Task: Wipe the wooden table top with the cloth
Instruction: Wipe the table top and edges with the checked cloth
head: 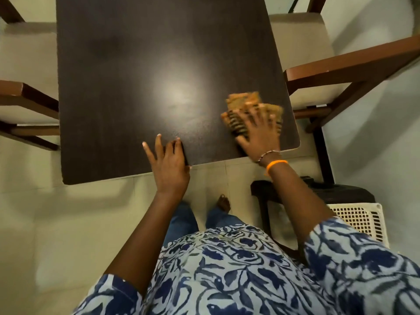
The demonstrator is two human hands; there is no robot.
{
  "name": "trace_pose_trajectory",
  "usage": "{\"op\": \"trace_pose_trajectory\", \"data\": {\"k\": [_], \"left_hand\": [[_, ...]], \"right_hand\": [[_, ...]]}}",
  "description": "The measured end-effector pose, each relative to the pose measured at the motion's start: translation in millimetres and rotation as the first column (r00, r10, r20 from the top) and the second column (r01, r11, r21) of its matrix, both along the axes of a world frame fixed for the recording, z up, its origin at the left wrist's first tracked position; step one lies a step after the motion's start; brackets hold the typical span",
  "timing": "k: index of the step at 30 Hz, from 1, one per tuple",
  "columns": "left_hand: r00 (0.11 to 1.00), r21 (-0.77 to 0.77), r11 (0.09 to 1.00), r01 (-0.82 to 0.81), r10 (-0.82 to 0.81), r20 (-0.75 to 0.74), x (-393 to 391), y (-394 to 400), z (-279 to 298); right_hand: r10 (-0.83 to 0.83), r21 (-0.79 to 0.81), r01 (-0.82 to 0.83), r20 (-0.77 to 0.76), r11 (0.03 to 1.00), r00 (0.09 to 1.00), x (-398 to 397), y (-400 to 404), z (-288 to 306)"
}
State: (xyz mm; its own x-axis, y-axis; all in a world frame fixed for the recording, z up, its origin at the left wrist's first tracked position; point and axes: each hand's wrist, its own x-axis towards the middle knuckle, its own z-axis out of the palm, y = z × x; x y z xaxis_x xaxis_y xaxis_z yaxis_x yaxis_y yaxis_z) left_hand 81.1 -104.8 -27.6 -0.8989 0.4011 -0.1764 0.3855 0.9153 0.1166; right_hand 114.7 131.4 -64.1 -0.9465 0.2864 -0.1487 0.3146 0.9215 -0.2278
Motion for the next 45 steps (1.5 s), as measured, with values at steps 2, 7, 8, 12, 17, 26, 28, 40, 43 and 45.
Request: {"op": "trace_pose_trajectory", "data": {"k": [2, 7, 8, 12, 17, 26, 28, 40, 43, 45], "left_hand": [[0.999, 0.015, 1.000, 0.020, -0.020, -0.029, -4.9, 0.6, -0.2], [0.999, 0.033, 0.999, -0.003, 0.004, -0.033, -7.5, 1.4, 0.1], [1.000, 0.030, 1.000, -0.004, 0.005, -0.031, -6.3, 2.1, 0.3], [0.998, 0.003, 0.999, -0.045, 0.045, -0.036, 2.1, 6.8, 1.0], [0.997, -0.088, 0.993, -0.076, 0.078, 0.024, 19.7, 23.0, 2.4], [0.989, -0.127, 0.982, 0.143, -0.146, -0.018, 20.7, 84.6, 5.6], [0.988, -0.138, 0.979, 0.148, -0.151, -0.012, 19.1, 86.7, 6.5], [0.992, -0.099, 0.987, 0.123, -0.121, 0.026, 21.0, 85.1, 3.8], [0.991, -0.047, 0.990, 0.134, -0.133, 0.015, 27.6, 74.9, -4.8], [0.993, -0.007, 0.993, 0.114, -0.114, 0.017, 33.6, 56.6, -9.0]], "right_hand": [[-0.174, 0.017, 0.174, -0.011, 0.985, 0.985, 11.5, 32.9, 2.1], [-0.415, 0.007, 0.415, 0.009, 0.910, 0.910, -13.1, -7.2, 3.6], [-0.328, -0.015, 0.328, 0.030, 0.945, 0.944, -24.0, -28.7, 4.7], [0.209, -0.110, -0.202, 0.054, 0.973, 0.976, -47.6, -108.3, 8.5], [0.330, -0.034, -0.330, -0.003, 0.943, 0.944, -43.1, -75.1, -1.0], [-0.087, 0.033, 0.088, -0.020, 0.996, 0.996, -35.6, 73.7, -2.2], [-0.106, 0.025, 0.106, -0.003, 0.994, 0.994, -54.7, 81.2, -2.9], [-0.180, -0.020, 0.180, -0.026, 0.984, 0.983, 26.9, 53.1, -0.4], [-0.274, -0.027, 0.274, -0.029, 0.961, 0.961, 62.1, 30.8, -3.8], [-0.337, -0.019, 0.337, -0.032, 0.941, 0.941, 65.5, 9.9, -5.0]]}}
